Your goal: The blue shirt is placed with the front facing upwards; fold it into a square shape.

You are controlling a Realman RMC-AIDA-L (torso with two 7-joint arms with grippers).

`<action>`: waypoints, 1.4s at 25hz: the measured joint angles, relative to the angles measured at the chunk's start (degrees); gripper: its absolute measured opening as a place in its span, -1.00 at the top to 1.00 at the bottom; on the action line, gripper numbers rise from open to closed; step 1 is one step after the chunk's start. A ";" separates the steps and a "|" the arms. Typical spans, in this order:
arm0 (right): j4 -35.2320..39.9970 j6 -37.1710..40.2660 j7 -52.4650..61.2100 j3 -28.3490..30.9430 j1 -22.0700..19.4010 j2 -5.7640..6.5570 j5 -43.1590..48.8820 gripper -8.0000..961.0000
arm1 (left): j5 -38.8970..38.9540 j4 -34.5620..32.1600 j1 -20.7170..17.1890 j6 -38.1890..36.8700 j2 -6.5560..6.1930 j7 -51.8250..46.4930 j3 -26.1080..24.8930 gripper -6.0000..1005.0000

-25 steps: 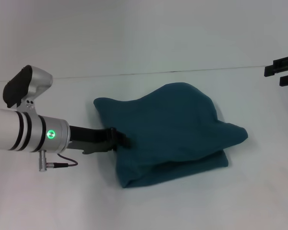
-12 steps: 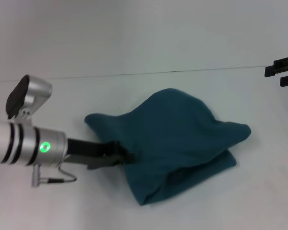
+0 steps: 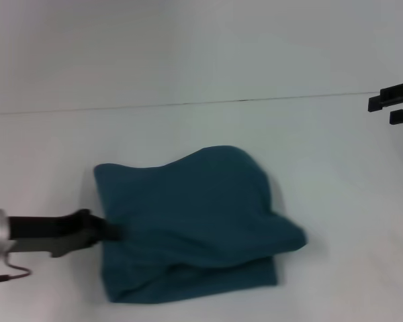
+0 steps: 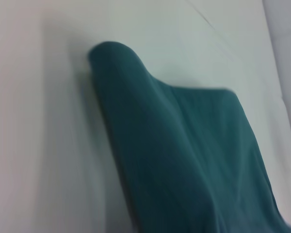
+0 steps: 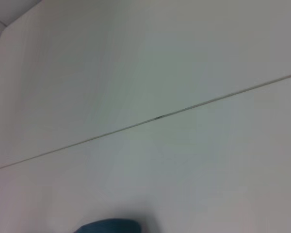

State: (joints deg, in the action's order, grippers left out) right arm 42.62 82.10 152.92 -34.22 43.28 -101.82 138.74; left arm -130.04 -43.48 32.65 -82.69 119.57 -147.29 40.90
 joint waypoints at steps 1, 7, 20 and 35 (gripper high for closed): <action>-0.03 0.05 -0.12 -0.01 0.06 -0.02 0.00 -0.37 | -1.49 0.14 0.07 -0.94 -0.61 0.71 -2.77 0.82; -0.09 0.18 -0.30 -0.05 0.38 -0.15 0.02 -0.37 | -4.71 0.18 0.49 -2.38 -1.55 1.71 -6.70 0.80; -0.09 0.26 -0.43 -0.05 0.50 -0.23 0.06 -0.37 | -9.46 -7.30 -0.55 -6.59 -2.13 2.01 -12.06 0.56; -0.35 0.01 -1.07 -0.23 0.72 -0.51 0.08 -0.37 | 0.09 6.62 -1.82 -3.56 0.15 3.88 -13.37 -0.53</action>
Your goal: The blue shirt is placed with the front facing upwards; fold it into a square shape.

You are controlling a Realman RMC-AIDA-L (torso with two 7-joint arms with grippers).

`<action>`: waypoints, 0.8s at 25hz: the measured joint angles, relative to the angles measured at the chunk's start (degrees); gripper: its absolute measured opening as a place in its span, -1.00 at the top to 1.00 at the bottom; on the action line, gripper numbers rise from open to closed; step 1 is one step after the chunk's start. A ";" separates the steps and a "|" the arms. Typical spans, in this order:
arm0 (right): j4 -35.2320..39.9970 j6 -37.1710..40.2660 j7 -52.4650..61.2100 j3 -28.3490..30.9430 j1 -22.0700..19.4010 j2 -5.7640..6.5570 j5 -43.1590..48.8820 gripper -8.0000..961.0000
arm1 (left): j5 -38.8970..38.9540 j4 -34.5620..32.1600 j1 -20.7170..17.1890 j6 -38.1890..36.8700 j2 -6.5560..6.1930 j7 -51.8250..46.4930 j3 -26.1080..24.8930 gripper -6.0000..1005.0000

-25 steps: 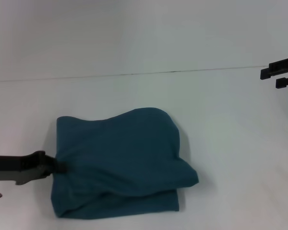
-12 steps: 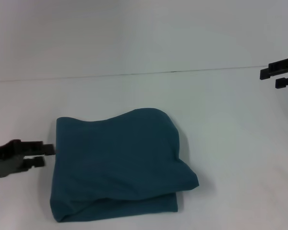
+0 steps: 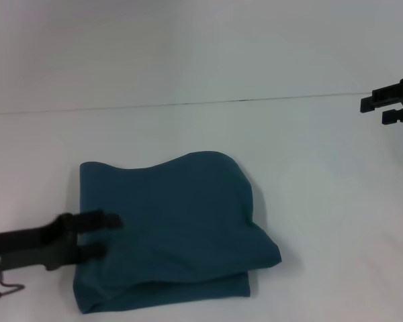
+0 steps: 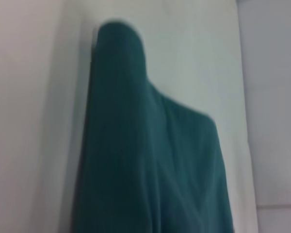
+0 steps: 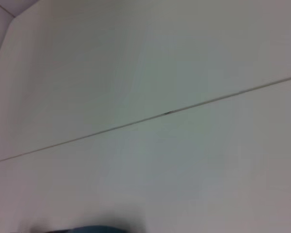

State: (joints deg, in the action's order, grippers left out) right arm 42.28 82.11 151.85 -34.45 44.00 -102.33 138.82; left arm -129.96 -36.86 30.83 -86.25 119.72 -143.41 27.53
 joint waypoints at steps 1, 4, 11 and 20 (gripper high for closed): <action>-0.01 0.10 0.00 -0.02 -0.06 0.00 -0.05 -0.37 | -0.01 0.19 0.06 0.01 0.09 0.15 0.58 -0.58; 0.00 0.91 -0.52 -0.15 -0.06 0.00 -0.15 -0.37 | 0.68 -0.93 -0.05 -2.26 0.25 0.63 1.18 -0.61; -0.50 11.81 -6.83 -0.70 1.52 -1.56 -0.73 -0.37 | 3.42 -10.86 -2.67 -11.59 -0.75 0.82 -4.71 -0.62; -4.11 17.40 -7.32 -6.80 1.31 -5.22 -0.50 -0.37 | 3.43 -11.32 -4.15 -11.51 -1.52 1.26 -9.06 -0.63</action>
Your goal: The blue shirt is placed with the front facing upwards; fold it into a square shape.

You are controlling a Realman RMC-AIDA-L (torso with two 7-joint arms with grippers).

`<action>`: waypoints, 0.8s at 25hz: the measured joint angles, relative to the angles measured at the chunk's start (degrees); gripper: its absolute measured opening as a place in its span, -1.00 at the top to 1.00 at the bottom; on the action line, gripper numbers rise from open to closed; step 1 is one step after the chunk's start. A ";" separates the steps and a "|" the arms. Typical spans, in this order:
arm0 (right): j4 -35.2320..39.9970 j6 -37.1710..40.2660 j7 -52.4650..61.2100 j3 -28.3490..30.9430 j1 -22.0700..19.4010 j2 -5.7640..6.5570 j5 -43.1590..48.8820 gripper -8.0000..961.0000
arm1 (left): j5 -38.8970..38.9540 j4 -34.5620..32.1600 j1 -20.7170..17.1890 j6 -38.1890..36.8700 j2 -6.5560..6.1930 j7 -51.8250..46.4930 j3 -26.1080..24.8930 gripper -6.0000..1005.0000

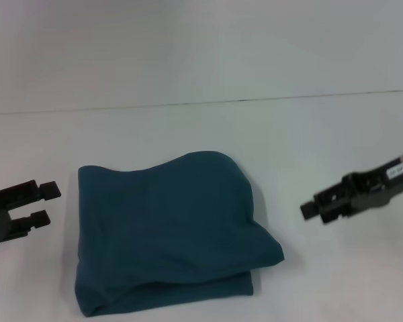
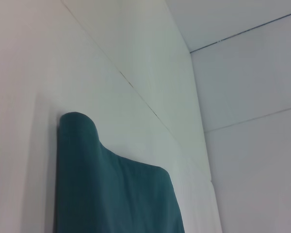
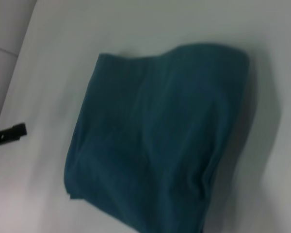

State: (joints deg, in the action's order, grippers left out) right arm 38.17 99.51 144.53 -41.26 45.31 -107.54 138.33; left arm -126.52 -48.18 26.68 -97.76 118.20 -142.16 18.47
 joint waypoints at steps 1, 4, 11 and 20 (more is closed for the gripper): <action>-1.01 0.29 0.00 -0.16 -0.03 -0.25 0.01 -0.37 | 0.02 0.12 0.00 0.14 0.04 0.16 -0.01 -0.63; -4.06 0.20 -0.16 -1.63 0.06 -1.01 0.02 -0.37 | 0.09 0.22 0.04 0.66 0.21 0.28 -0.03 -0.63; -5.24 -5.19 0.60 -3.45 -0.06 -3.72 -0.01 -0.37 | 0.27 1.17 0.60 2.10 0.40 0.56 0.25 -0.63; -7.01 -12.78 2.87 -3.60 0.73 -5.89 -0.01 -0.37 | 1.06 2.33 0.78 2.97 0.46 1.45 0.04 -0.63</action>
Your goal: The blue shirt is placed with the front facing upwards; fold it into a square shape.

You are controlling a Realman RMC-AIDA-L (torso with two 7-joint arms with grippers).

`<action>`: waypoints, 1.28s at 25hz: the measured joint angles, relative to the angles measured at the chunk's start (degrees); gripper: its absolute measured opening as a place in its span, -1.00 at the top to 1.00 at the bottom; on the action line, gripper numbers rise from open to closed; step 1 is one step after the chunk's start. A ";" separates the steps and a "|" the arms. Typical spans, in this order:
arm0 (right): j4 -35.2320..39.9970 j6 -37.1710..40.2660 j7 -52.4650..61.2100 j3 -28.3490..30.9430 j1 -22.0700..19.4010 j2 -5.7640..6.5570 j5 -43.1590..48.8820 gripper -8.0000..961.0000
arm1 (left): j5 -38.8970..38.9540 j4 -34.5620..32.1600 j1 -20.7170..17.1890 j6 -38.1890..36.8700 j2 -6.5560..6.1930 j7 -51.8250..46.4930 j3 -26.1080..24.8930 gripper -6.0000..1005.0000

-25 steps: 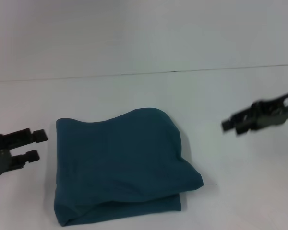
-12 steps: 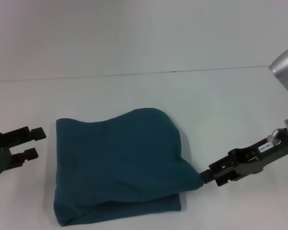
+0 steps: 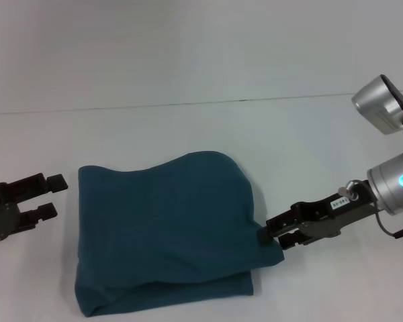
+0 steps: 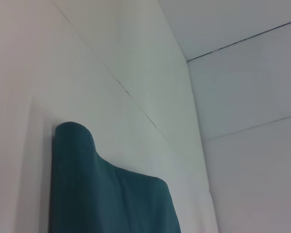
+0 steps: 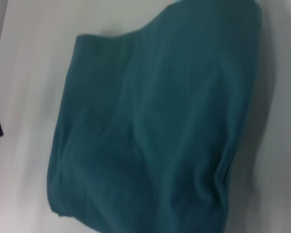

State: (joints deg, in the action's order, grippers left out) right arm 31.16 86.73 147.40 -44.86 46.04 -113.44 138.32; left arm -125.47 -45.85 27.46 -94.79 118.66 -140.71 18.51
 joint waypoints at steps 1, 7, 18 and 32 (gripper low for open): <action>-0.37 -0.29 0.46 -0.47 0.33 -0.06 0.62 -0.37 | 0.01 0.00 0.00 0.05 0.00 0.07 -0.01 -0.63; -1.33 0.48 2.33 -4.16 2.92 -0.56 5.22 -0.37 | 0.15 0.00 -0.04 0.49 0.00 0.33 -0.11 -0.63; 6.86 11.64 0.74 -3.61 1.26 1.57 -6.78 -0.37 | 1.35 -0.03 -0.95 0.32 0.00 0.36 -0.14 -0.63; -0.96 2.87 -1.62 -4.72 1.05 0.90 -7.83 -0.37 | 1.37 0.04 -0.69 0.60 0.06 0.44 -0.14 -0.63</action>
State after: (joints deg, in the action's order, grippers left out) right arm 30.20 89.60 145.78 -49.59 47.09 -112.53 130.48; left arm -124.09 -45.81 26.77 -94.19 118.71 -140.27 18.37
